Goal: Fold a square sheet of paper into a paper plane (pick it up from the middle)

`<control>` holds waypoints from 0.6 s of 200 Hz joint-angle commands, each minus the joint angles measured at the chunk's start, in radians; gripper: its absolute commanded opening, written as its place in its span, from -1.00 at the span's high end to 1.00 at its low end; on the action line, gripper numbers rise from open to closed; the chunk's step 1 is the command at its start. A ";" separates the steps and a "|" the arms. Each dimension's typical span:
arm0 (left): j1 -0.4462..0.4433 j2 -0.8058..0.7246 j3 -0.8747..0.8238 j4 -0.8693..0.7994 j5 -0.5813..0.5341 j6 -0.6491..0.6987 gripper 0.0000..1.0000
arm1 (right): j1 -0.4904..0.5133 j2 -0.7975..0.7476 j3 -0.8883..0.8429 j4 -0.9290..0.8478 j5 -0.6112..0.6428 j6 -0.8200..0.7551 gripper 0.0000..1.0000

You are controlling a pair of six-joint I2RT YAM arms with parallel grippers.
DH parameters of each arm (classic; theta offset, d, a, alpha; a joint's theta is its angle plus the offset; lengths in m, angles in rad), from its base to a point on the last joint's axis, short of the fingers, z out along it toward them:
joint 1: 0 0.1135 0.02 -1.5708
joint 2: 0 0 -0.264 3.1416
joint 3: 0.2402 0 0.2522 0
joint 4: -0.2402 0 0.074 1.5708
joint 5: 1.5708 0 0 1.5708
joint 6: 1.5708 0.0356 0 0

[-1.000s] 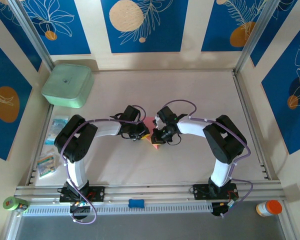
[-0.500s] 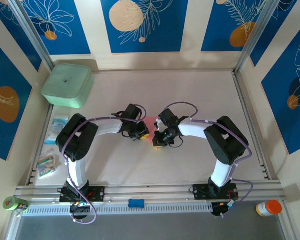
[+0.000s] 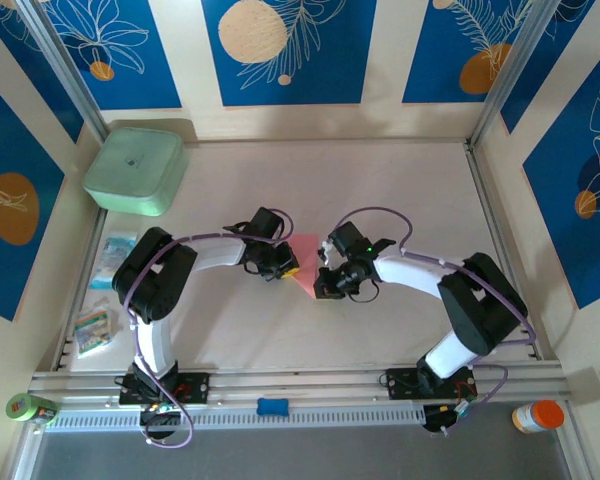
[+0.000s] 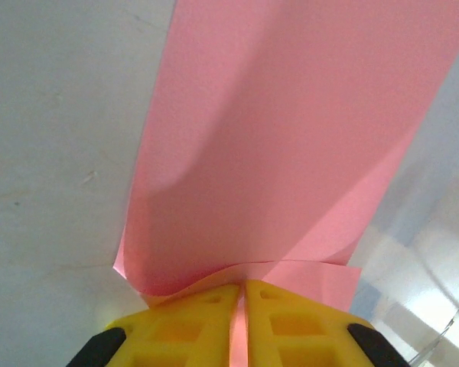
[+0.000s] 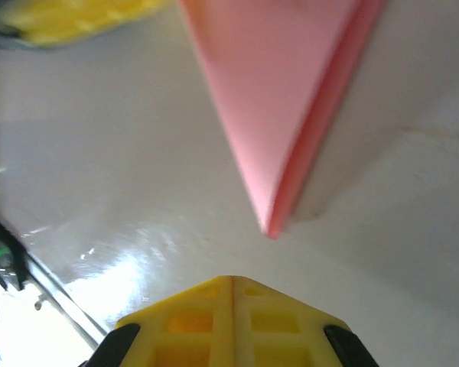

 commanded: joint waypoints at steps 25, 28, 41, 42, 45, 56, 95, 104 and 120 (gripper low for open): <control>-0.008 0.036 0.005 -0.080 -0.037 0.007 0.70 | 0.020 0.121 0.120 -0.015 0.049 -0.006 0.93; -0.009 0.036 0.005 -0.079 -0.035 0.006 0.70 | 0.021 0.129 0.126 -0.015 0.050 -0.006 0.92; -0.009 0.034 0.007 -0.079 -0.032 0.004 0.70 | 0.026 0.165 0.148 -0.017 0.056 -0.004 0.93; -0.009 0.033 0.007 -0.078 -0.031 0.004 0.70 | 0.028 0.167 0.150 -0.017 0.057 -0.004 0.94; -0.008 0.032 0.008 -0.079 -0.031 0.004 0.70 | 0.028 0.174 0.153 -0.017 0.061 -0.003 0.94; -0.009 0.027 0.011 -0.077 -0.029 0.004 0.70 | 0.032 0.195 0.161 -0.018 0.067 -0.002 0.94; -0.009 -0.024 0.005 0.018 -0.002 0.022 0.66 | 0.030 0.236 0.155 -0.040 0.110 -0.003 0.97; -0.008 -0.045 -0.006 0.063 0.007 0.037 0.63 | 0.030 0.243 0.151 -0.044 0.114 -0.003 0.98; -0.010 -0.087 -0.041 0.146 0.022 0.057 0.62 | 0.029 0.253 0.148 -0.047 0.114 -0.001 0.99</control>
